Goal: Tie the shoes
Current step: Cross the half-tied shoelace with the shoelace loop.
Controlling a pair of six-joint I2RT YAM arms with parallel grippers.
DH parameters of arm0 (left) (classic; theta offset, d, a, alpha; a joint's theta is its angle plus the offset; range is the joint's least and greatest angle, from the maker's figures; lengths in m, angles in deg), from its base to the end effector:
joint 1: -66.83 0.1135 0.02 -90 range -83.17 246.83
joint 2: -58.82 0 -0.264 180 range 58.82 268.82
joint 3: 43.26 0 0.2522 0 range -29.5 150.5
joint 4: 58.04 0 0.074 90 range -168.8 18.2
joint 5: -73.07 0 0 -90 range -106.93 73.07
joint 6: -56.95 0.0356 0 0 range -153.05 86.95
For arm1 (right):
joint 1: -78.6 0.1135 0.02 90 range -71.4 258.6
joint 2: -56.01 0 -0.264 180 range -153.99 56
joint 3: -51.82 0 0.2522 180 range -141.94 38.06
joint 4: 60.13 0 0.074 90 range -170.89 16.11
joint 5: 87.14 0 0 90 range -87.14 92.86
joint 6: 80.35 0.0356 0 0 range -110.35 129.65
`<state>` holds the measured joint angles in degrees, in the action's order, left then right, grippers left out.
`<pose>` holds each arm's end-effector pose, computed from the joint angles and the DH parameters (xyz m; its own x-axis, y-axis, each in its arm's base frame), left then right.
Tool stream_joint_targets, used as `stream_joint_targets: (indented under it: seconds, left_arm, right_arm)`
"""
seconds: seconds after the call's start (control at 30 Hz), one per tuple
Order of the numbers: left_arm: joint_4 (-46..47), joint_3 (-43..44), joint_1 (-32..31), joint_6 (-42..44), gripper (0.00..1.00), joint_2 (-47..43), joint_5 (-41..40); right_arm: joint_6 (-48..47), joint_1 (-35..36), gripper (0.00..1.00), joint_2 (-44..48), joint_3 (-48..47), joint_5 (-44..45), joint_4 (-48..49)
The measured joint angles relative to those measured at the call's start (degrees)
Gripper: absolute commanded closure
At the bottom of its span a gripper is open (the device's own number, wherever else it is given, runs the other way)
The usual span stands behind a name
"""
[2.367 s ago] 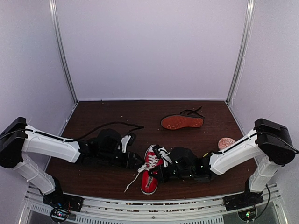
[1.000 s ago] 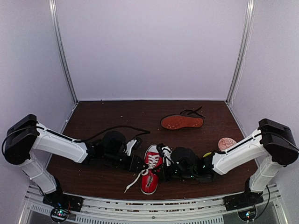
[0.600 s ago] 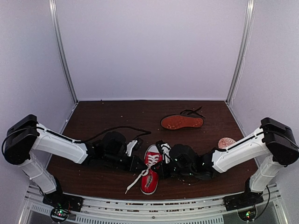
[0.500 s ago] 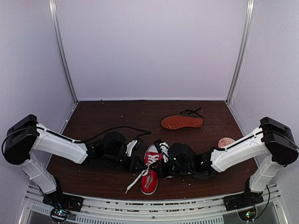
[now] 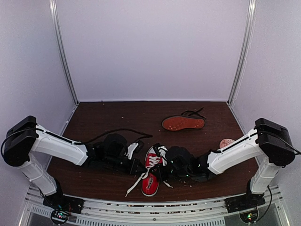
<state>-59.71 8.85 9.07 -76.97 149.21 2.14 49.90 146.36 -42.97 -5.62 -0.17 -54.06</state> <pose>0.1514 -0.2619 0.1521 -0.8939 0.1884 -0.4067 0.4345 0.5873 -0.6829 0.1266 0.3147 0.1435 -0.7754 -0.1915 -0.6018 -0.5760 0.6051 0.5496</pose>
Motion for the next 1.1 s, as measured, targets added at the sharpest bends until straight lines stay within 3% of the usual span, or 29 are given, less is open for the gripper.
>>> stream_joint_targets:
  seconds: [0.1, 0.3, 0.47, 0.7, 1.1]
  left_arm:
    - [-0.5, 0.2, -0.4, 1.2, 1.0, 0.0, -0.1]
    - [-2.3, 0.6, -0.6, 3.0, 0.68, -1.1, -1.4]
    - [-6.8, 0.8, -0.5, 4.1, 0.53, -4.9, -6.0]
    - [-11.5, 2.7, 0.9, 3.9, 0.6, -6.6, -10.6]
    - [-12.5, 6.1, 1.6, 4.8, 0.65, 1.9, -7.2]
  right_arm:
    - [0.0, 0.0, 1.0, -0.4, 0.0, 0.0, 0.3]
    - [0.1, 0.0, 1.0, -0.5, 0.0, 0.0, 0.5]
    - [0.2, 0.0, 1.0, -0.5, 0.0, 0.0, 0.6]
    - [0.2, 0.0, 1.0, -0.5, 0.1, 0.0, 0.9]
    - [0.2, -0.1, 1.0, -0.5, 0.1, 0.0, 1.0]
